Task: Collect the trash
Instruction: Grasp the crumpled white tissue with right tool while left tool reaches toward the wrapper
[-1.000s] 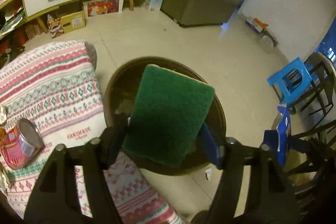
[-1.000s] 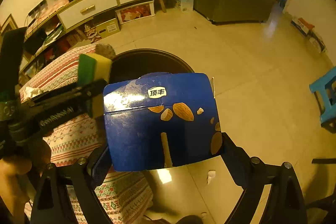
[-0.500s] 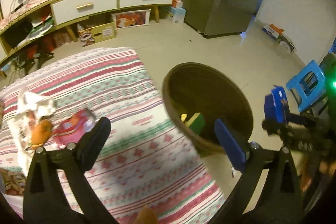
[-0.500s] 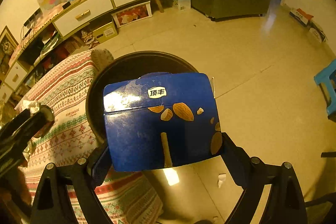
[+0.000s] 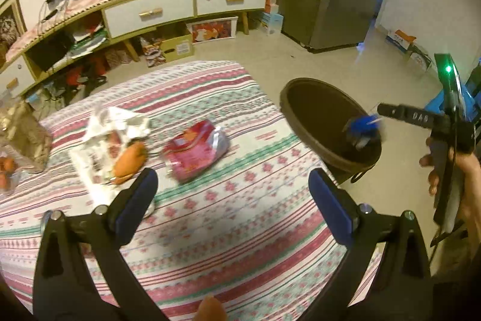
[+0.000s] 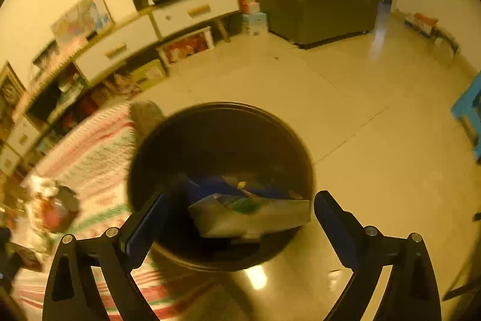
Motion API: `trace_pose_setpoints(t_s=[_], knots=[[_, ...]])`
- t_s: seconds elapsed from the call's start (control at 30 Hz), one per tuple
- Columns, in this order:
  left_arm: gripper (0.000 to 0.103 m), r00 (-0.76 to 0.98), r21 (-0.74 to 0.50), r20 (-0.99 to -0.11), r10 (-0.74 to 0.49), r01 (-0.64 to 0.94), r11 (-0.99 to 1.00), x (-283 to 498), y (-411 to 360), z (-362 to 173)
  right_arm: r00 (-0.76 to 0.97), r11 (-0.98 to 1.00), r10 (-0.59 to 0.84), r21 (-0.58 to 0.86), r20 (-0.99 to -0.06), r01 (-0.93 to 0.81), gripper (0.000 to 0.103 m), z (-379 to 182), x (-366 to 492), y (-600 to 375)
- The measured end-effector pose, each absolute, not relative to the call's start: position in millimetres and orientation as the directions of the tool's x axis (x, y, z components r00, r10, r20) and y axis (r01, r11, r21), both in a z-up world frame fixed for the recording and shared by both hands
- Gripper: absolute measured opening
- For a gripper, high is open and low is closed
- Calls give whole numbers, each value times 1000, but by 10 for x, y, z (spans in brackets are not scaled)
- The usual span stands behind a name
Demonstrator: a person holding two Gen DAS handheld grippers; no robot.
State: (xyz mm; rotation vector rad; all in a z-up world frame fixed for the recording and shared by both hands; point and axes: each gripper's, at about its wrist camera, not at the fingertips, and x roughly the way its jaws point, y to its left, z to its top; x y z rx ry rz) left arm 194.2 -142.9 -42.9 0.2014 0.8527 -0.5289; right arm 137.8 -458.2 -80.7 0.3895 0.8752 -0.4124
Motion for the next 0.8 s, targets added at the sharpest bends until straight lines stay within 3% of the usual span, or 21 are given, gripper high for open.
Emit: trace_pose_setpoints(t_s=[0.53, 0.67, 0.8], knots=[[100, 656, -56, -678, -332, 403, 913, 1753, -634, -262, 652, 940, -285, -72, -702, 334, 103, -237, 1357, -3599], [103, 663, -50, -694, -280, 344, 938, 1784, -369, -214, 655, 953, -203, 7, -728, 303, 103, -225, 1334, -3385], [103, 592, -145, -742, -314, 316, 938, 1872, -69, -203, 653, 961, -139, 57, -744, 269, 103, -218, 1354, -3167]])
